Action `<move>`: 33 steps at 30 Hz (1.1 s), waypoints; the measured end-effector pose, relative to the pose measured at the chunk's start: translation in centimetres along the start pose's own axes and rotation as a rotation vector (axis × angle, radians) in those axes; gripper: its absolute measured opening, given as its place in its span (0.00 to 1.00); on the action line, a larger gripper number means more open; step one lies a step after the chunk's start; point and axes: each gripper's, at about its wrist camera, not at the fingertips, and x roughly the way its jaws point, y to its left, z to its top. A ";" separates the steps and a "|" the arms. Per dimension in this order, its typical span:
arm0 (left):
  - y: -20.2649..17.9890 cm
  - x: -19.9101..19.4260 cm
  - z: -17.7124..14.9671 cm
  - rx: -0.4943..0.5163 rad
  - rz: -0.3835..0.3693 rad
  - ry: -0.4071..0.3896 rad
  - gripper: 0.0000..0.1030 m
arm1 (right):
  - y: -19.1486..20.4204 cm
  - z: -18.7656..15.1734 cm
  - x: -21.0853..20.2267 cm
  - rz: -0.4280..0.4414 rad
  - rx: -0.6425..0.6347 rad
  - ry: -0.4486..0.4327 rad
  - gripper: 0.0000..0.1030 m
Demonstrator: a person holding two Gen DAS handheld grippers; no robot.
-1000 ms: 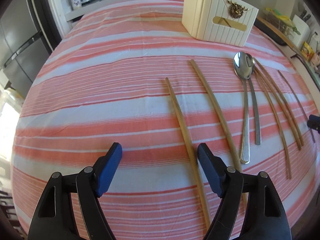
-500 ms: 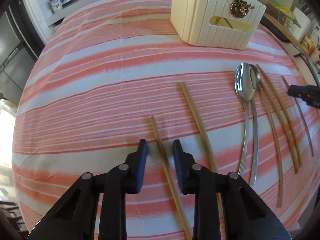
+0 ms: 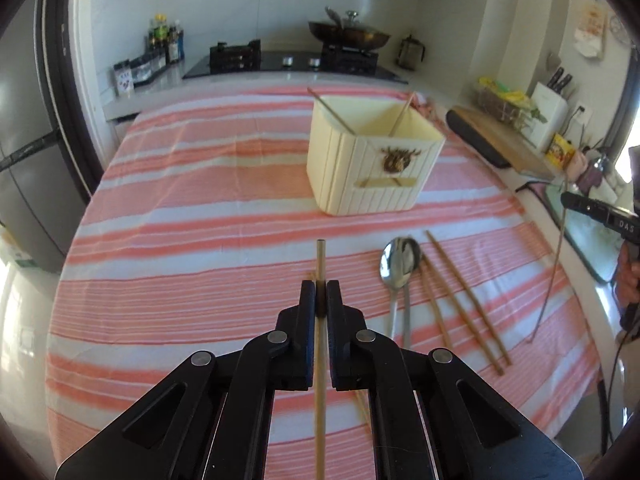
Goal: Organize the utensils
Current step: 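Carry the left tool's chopstick into the white basket and release while the right tool does likewise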
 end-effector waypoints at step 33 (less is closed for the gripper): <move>0.8 2.3 19.5 -0.316 -0.069 -0.463 0.03 | 1.7 16.5 2.5 0.055 0.110 -0.424 0.06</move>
